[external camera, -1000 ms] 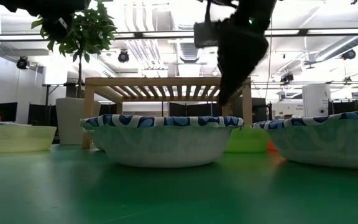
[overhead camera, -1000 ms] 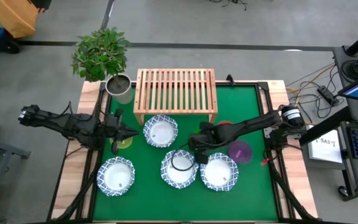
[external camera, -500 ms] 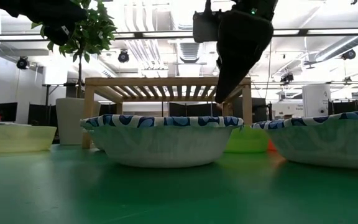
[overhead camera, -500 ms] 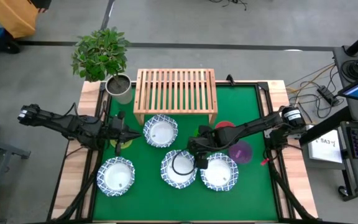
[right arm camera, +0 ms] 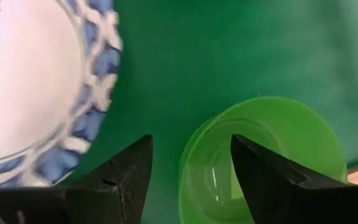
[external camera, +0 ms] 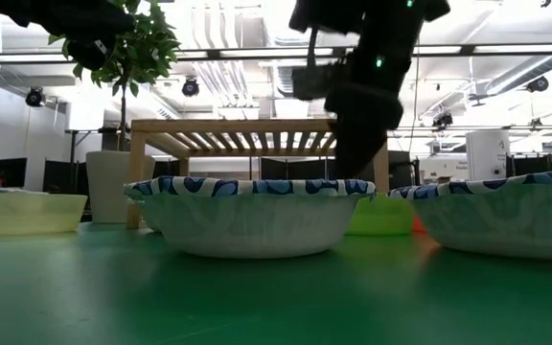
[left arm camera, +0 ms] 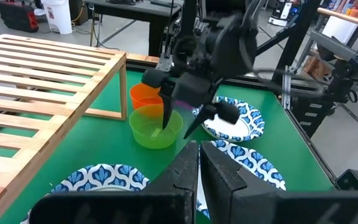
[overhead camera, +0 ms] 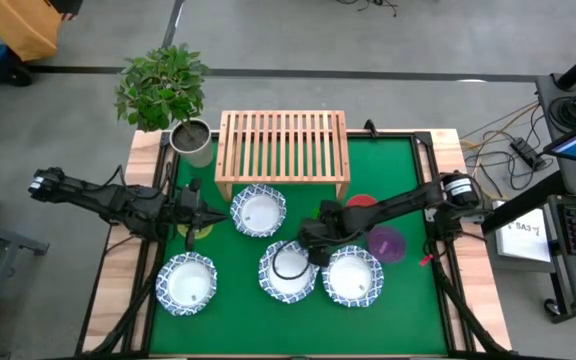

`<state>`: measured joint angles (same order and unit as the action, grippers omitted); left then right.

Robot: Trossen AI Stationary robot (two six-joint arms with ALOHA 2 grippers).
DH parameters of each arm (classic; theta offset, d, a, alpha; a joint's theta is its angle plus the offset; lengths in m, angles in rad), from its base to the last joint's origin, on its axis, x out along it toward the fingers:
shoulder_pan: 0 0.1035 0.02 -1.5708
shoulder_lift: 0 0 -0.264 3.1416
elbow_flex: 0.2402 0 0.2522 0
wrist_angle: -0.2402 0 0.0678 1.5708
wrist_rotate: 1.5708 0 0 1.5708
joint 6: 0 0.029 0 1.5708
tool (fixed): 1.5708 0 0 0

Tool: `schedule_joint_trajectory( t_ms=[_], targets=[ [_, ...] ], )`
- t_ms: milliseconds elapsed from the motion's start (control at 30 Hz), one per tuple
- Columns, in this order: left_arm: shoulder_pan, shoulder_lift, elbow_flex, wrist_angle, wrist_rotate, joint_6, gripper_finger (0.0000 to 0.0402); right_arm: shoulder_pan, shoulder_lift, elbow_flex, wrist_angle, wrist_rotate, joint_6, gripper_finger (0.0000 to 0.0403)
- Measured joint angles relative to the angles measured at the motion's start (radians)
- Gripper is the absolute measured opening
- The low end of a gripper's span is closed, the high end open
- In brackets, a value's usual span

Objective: Place and stack bowls onto a shelf
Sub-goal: Put the green bowl on the shelf

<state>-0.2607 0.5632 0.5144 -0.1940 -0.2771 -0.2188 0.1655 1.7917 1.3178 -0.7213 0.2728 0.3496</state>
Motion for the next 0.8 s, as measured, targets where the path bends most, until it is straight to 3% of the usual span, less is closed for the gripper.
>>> schedule_joint_trajectory(
  t_ms=[200,433,667,800],
  targets=[
    [0.0,0.0,0.0,0.0,0.0,0.0,0.0,-0.022,0.061,0.0,0.001,0.0,0.002,0.0153],
    [0.0,0.0,0.0,0.0,0.0,0.008,0.0,-0.024,0.066,0.0,-0.003,-0.018,-0.002,0.0026],
    [0.0,0.0,0.0,0.0,0.0,0.019,0.0,-0.022,0.001,0.057,-0.018,-0.076,-0.017,0.0009],
    [0.0,0.001,0.0,0.001,0.0,0.019,0.0,-0.022,-0.048,0.125,-0.062,-0.176,-0.026,0.0009]
  ],
)
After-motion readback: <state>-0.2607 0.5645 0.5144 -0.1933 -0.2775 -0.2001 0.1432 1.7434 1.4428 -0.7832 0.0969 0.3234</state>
